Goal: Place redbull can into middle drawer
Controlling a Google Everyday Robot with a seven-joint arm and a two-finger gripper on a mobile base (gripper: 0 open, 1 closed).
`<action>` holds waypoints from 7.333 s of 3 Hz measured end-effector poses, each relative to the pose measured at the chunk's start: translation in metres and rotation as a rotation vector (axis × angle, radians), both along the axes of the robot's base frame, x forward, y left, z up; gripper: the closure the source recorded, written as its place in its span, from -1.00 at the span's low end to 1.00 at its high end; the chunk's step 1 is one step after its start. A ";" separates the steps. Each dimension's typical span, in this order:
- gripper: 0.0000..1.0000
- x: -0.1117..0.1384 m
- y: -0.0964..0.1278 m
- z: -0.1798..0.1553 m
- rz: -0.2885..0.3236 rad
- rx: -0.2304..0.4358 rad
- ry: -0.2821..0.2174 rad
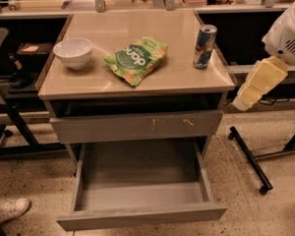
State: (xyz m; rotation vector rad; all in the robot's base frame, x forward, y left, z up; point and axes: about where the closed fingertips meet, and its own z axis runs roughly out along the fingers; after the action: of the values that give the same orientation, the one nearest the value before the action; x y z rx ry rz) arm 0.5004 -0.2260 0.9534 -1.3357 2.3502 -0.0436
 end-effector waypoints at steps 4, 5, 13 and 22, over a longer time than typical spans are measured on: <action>-1.00 0.105 -0.033 -0.031 -0.366 0.334 -0.188; -1.00 0.112 -0.032 -0.025 -0.374 0.347 -0.218; -1.00 0.223 0.058 -0.054 -0.303 0.534 -0.420; 1.00 0.237 0.020 -0.054 -0.351 0.500 -0.523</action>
Offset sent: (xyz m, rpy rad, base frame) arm 0.0986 -0.0046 -0.0408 0.3401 -0.1153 -0.3078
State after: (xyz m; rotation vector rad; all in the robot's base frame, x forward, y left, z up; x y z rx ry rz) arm 0.7372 -0.2058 0.8999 -0.5775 1.9367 0.0769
